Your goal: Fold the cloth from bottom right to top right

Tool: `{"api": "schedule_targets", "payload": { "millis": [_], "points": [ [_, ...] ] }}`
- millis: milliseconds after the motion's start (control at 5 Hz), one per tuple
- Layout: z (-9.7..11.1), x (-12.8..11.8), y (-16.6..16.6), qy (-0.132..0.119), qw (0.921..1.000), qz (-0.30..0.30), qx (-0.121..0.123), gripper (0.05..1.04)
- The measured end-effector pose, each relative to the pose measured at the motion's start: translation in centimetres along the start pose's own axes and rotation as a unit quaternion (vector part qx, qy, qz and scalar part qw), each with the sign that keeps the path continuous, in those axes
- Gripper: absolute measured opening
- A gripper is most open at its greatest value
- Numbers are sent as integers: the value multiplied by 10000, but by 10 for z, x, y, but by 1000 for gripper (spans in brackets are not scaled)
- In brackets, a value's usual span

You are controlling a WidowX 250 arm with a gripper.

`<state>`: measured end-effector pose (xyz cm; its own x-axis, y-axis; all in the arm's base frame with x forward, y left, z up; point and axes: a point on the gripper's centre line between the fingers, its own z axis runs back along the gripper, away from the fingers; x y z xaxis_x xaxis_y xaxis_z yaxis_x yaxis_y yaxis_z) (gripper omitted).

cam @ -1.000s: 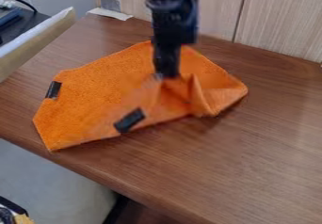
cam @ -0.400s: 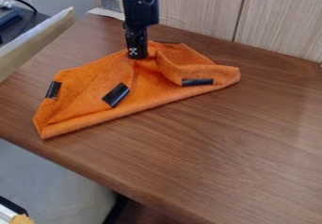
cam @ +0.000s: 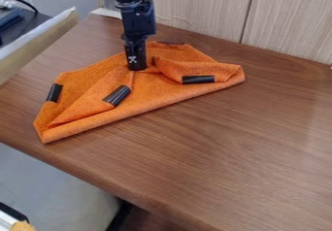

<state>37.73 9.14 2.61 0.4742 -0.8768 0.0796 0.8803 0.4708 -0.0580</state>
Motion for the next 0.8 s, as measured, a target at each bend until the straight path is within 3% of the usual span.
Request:
{"api": "schedule_targets", "payload": {
  "millis": [600, 800],
  "points": [
    [2, 4, -8, 59, 10000, -66, -20, 965],
    [11, 10, -8, 41, 9998, -163, 95, 1001]
  ]
}}
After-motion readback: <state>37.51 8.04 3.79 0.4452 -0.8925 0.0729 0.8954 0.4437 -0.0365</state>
